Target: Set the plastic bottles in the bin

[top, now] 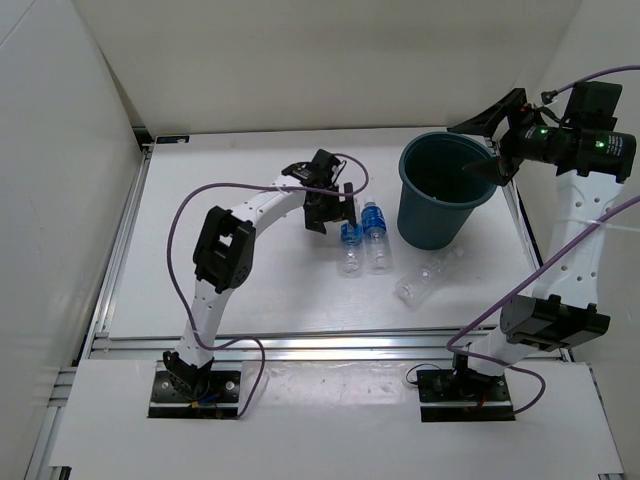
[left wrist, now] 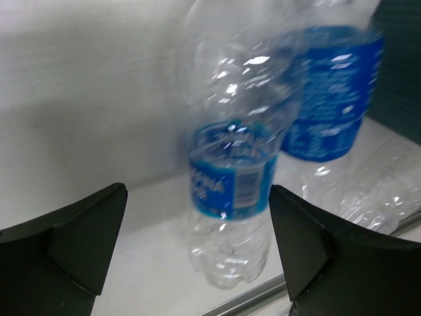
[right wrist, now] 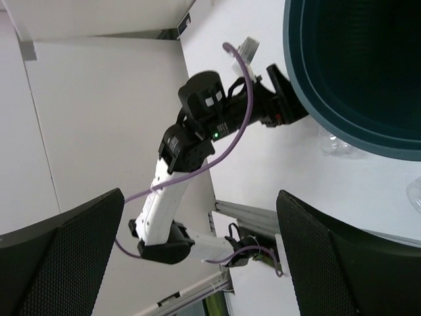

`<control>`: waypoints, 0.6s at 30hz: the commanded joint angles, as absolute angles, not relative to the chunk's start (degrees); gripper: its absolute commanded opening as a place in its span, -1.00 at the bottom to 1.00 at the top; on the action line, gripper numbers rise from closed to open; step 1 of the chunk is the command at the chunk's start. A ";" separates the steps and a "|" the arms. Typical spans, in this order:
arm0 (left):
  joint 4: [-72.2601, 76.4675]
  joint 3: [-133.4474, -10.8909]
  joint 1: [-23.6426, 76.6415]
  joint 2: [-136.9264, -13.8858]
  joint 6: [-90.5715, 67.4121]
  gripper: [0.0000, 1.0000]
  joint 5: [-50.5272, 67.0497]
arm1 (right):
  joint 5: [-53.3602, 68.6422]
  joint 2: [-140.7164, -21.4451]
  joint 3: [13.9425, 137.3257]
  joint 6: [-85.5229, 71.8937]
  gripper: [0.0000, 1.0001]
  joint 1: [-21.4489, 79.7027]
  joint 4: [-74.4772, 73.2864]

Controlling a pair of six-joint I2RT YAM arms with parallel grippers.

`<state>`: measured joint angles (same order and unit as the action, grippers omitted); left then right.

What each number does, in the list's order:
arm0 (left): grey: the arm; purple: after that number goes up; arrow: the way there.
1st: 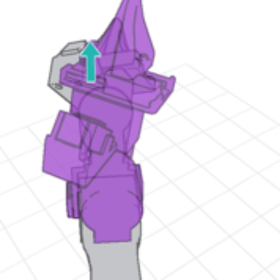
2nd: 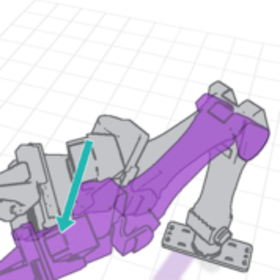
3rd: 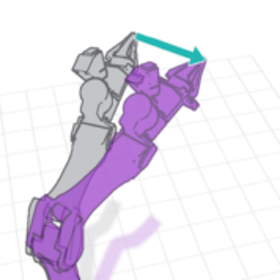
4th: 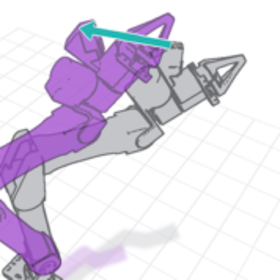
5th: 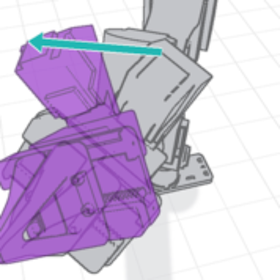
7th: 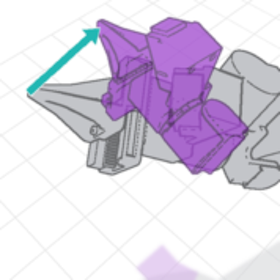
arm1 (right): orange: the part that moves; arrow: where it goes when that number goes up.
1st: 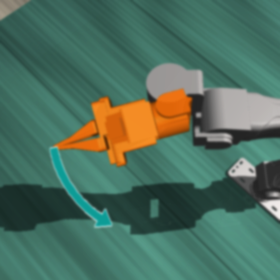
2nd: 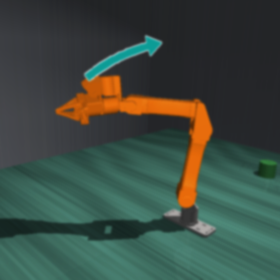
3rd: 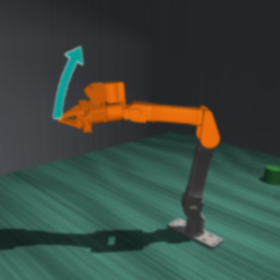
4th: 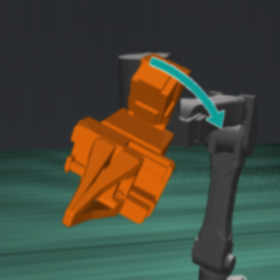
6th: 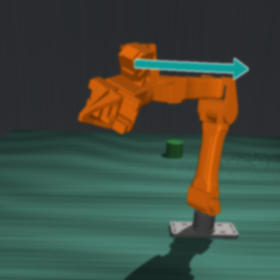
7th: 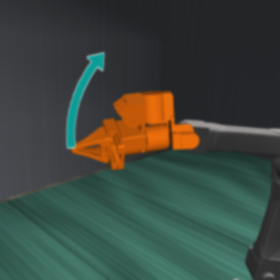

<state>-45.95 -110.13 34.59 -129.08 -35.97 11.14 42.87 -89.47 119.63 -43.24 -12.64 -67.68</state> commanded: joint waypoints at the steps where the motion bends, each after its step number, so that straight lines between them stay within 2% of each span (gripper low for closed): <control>1: -44.82 -115.92 35.51 -130.51 -35.07 1.00 12.56 | 46.67 -88.51 120.06 -41.31 1.00 -12.83 -68.64; 6: -44.82 -118.39 36.21 -134.03 -35.60 1.00 15.02 | 46.67 -88.51 120.06 -40.78 1.00 -12.83 -69.78; 10: -44.82 -114.54 36.21 -134.56 -37.08 1.00 16.96 | 45.18 -88.51 120.06 -40.08 1.00 -12.83 -71.28; 11: -44.82 -113.65 35.60 -134.56 -37.61 0.86 16.96 | 45.18 -88.51 120.06 -40.08 1.00 -12.83 -71.28; 14: -44.82 -111.72 34.37 -133.25 -37.62 0.71 16.96 | 45.18 -88.51 118.31 -40.08 1.00 -12.83 -71.28; 16: -44.82 -111.71 33.57 -131.32 -37.62 0.46 16.96 | 45.70 -88.51 117.16 -40.69 1.00 -12.83 -71.28; 18: -45.96 -113.11 32.96 -128.86 -37.62 0.32 15.04 | 46.23 -88.51 115.41 -40.69 1.00 -13.36 -70.58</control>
